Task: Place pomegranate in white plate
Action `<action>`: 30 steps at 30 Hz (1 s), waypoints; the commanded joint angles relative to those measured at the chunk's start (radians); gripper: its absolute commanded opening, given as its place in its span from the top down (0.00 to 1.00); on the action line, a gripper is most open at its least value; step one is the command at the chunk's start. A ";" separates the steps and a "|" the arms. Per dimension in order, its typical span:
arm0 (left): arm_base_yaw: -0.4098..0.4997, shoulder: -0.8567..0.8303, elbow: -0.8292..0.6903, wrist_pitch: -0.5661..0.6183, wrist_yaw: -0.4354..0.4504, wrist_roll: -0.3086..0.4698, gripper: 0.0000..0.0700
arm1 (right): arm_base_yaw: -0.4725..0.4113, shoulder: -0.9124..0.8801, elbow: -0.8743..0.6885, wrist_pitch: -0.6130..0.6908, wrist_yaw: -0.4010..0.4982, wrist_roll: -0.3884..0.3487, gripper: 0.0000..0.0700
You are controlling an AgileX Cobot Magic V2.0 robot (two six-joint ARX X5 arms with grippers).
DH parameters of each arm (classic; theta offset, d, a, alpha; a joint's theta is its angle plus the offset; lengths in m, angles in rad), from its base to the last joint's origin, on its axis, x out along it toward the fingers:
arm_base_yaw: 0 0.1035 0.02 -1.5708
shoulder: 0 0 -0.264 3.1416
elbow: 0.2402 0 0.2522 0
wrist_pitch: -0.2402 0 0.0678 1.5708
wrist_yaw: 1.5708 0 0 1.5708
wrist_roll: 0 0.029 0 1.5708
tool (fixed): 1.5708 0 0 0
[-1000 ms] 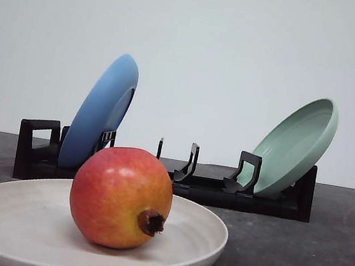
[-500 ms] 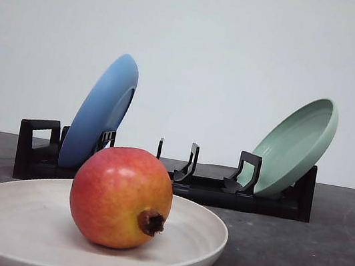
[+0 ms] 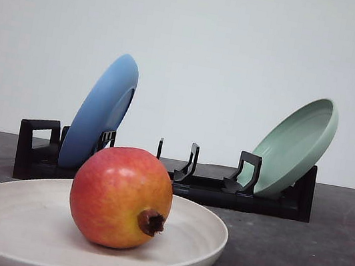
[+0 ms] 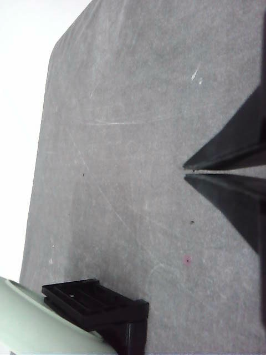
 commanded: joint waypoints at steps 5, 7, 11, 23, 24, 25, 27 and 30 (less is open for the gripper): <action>-0.001 -0.002 -0.009 -0.004 -0.003 -0.001 1.00 | -0.002 -0.003 -0.007 0.007 0.000 0.014 1.00; -0.001 -0.002 -0.009 -0.004 -0.003 -0.001 1.00 | -0.002 -0.003 -0.007 0.007 0.000 0.014 1.00; -0.001 -0.002 -0.009 -0.004 -0.003 -0.001 1.00 | -0.002 -0.003 -0.007 0.007 0.000 0.014 1.00; -0.001 -0.002 -0.009 -0.004 -0.003 -0.001 1.00 | -0.002 -0.003 -0.007 0.007 0.000 0.014 1.00; -0.001 -0.002 -0.009 -0.004 -0.003 -0.001 1.00 | -0.002 -0.003 -0.007 0.007 0.000 0.014 1.00; -0.001 -0.002 -0.009 -0.004 -0.003 -0.001 1.00 | -0.002 -0.003 -0.007 0.008 0.000 0.014 1.00; -0.001 -0.002 -0.009 -0.004 -0.003 -0.001 1.00 | -0.002 -0.003 -0.007 0.007 0.000 0.014 1.00; -0.001 -0.002 -0.009 -0.004 -0.003 -0.001 1.00 | -0.002 -0.003 -0.007 0.007 0.000 0.014 1.00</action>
